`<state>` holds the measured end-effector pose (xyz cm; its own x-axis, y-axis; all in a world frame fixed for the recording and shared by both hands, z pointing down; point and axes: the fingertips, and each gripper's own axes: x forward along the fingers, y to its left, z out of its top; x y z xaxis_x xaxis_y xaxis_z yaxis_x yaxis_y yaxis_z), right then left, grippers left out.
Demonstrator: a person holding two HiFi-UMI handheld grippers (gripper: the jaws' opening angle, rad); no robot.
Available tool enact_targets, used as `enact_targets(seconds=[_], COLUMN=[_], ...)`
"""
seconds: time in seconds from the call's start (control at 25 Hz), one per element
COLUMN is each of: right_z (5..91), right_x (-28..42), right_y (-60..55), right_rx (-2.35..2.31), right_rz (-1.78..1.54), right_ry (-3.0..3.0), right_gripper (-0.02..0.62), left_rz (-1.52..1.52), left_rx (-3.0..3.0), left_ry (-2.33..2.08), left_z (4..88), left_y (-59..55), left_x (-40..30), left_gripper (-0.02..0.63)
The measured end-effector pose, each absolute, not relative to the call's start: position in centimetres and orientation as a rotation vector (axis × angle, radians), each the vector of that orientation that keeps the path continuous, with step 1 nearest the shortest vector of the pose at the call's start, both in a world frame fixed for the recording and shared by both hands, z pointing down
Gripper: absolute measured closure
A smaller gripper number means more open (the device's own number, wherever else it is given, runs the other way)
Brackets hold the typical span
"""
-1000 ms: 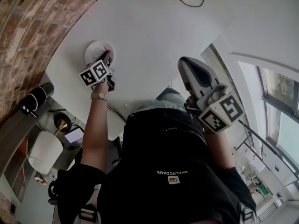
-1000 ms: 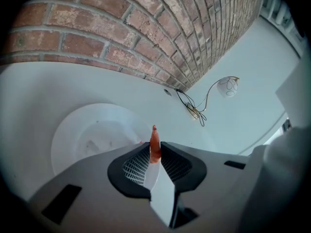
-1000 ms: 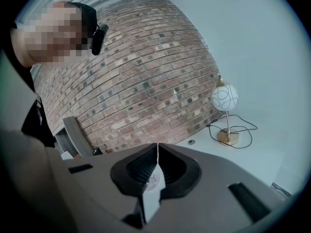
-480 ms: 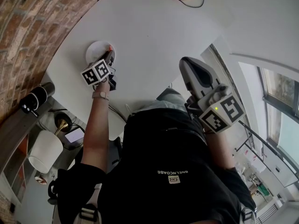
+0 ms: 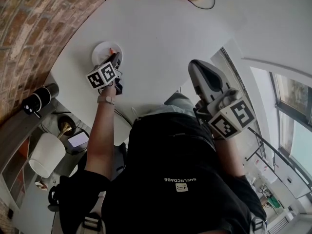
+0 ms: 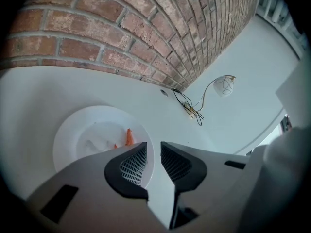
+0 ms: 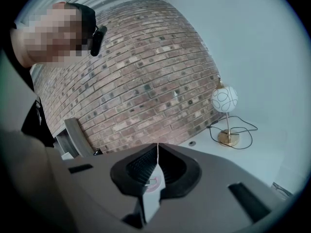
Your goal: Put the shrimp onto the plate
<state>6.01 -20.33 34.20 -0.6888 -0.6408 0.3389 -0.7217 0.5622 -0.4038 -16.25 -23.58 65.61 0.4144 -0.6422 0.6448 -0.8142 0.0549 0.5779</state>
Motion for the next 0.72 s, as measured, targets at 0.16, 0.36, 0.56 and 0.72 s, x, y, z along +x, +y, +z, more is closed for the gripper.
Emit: enact_targets(seconds=[0.16,0.36,0.56,0.72], right_z=[34.1,33.5,33.0,32.4], right_x=[5.7,5.4,4.7,4.4], right_y=[-20.1,-19.7,-19.5,-19.4], right_rx=[1.135,1.103,1.069,1.038], right_rz=[0.784,0.775,0.767,0.759], right_ry=[-2.659,-2.694,-2.731,-2.761], right_gripper=[0.588,0.588,0.588,0.588], left_rz=[0.182,0.142,0.115,0.149], left_rx=[1.671,1.694,1.732,1.754], left_ry=[-1.307,-1.334,-1.357,-1.409], left_z=[64.1,61.6,58.6,56.8], left_y=[-23.2,-22.7,-22.1,-21.6], left_x=[-16.3,-16.3,-16.0,-16.3], left_gripper=[0.535,0.535,0.535,0.535])
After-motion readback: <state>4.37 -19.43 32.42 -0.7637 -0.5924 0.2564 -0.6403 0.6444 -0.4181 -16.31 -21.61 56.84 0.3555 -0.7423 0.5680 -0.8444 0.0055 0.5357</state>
